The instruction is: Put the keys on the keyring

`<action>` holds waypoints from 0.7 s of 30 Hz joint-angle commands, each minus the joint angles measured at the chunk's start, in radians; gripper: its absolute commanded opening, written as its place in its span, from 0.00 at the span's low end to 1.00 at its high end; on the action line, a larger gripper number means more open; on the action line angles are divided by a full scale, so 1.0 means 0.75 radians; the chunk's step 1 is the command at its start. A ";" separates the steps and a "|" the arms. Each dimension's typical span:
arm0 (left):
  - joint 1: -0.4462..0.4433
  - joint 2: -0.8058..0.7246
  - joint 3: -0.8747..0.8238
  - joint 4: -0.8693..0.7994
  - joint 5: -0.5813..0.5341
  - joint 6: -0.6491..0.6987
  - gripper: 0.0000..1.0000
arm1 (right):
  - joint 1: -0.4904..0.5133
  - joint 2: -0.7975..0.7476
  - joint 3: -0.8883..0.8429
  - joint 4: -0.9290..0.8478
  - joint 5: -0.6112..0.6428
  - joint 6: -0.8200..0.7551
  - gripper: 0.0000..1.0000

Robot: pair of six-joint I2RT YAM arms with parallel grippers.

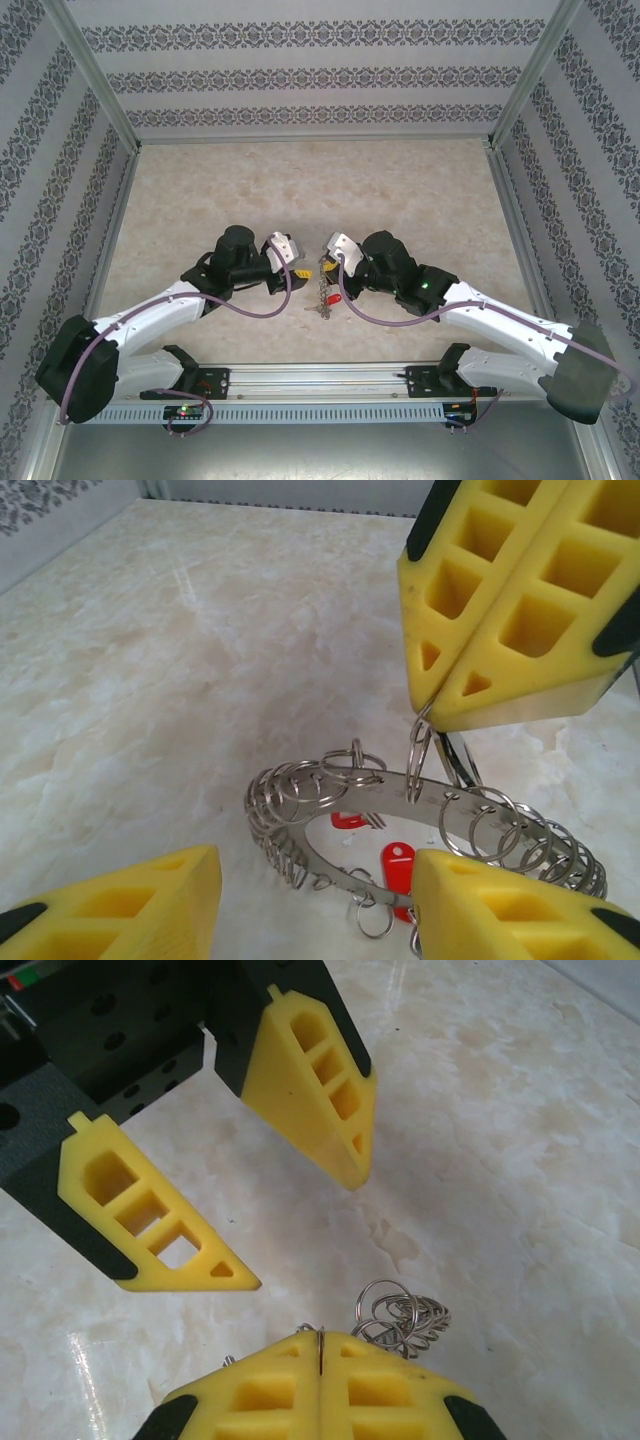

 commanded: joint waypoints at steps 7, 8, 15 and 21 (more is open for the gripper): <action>-0.027 0.059 0.124 -0.088 0.212 0.085 0.40 | 0.019 -0.009 0.045 0.048 -0.019 -0.013 0.00; -0.027 0.074 0.140 -0.119 0.236 0.102 0.40 | 0.021 -0.009 0.043 0.049 -0.017 -0.013 0.00; -0.036 0.086 0.154 -0.150 0.247 0.141 0.40 | 0.021 -0.023 0.035 0.052 -0.004 -0.013 0.00; -0.050 0.116 0.153 -0.156 0.215 0.159 0.34 | 0.021 -0.039 0.031 0.048 -0.012 -0.013 0.00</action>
